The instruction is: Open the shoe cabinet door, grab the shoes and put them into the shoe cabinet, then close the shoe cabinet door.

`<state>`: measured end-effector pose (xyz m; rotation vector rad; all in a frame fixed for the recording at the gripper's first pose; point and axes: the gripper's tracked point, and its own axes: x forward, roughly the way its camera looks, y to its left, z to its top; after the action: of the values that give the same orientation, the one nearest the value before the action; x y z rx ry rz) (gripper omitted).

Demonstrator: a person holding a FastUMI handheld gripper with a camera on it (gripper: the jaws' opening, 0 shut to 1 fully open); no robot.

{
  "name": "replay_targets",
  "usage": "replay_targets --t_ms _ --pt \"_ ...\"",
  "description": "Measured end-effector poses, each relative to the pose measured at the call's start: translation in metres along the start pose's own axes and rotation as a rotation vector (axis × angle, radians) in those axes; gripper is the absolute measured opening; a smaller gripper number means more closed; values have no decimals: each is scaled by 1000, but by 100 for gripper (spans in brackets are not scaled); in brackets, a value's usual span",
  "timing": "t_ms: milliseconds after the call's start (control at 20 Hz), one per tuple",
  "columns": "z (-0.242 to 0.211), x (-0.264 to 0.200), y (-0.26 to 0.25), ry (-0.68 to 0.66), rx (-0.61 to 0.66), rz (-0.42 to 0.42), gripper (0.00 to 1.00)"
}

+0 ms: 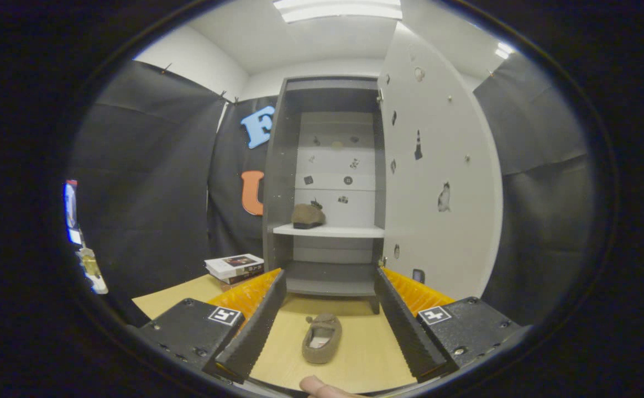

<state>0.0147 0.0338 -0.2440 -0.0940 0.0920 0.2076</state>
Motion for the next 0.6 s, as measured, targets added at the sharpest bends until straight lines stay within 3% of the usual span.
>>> replay_targets --t_ms 250,600 --pt "-65 57 22 118 57 8 100" --pt "-170 122 18 296 -17 -101 100"
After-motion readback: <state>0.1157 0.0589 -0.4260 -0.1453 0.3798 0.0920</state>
